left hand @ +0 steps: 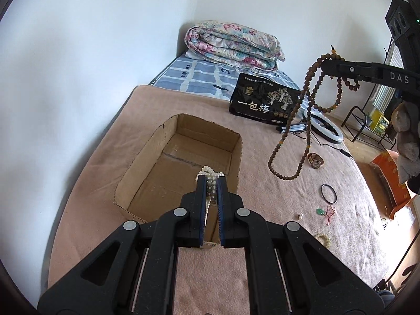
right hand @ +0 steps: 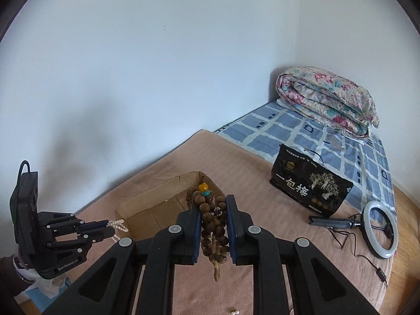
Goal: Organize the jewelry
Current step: 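Carry both strands into the cardboard box and open both tools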
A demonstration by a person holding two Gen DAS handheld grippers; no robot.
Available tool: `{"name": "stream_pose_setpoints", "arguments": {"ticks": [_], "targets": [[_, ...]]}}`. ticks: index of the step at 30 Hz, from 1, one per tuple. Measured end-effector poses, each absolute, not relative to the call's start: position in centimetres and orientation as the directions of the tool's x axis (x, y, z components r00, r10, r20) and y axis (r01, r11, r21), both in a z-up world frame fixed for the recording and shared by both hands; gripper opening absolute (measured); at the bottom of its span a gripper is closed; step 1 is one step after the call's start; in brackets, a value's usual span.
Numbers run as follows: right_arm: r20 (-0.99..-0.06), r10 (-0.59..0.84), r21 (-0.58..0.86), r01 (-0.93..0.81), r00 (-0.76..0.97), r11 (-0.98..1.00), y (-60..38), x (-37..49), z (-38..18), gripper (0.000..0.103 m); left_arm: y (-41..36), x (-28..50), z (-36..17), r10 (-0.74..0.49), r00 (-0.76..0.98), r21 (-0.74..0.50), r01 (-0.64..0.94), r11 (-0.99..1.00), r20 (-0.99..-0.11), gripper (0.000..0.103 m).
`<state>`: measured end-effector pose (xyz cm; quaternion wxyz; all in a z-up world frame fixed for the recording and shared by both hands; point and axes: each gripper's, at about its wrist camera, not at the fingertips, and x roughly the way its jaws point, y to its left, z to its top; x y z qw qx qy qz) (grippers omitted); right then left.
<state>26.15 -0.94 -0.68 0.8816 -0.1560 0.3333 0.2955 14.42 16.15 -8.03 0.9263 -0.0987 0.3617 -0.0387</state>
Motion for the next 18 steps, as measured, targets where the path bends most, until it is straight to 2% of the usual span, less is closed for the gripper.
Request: {"name": "stream_pose_setpoints", "arguments": {"ticks": [9, 18], "targets": [[-0.678, 0.437, -0.085, -0.653, 0.591, 0.752, 3.1, 27.3, -1.2, 0.015, 18.8, 16.0, -9.5, -0.121, 0.727, -0.216, -0.039, 0.976, -0.676, 0.005], [-0.717, 0.42, -0.062, -0.651, 0.557, 0.757, 5.7, 29.7, -5.3, 0.015, 19.3, 17.4, -12.0, -0.118, 0.698, -0.218, -0.056, 0.974, -0.706, 0.005]]}}
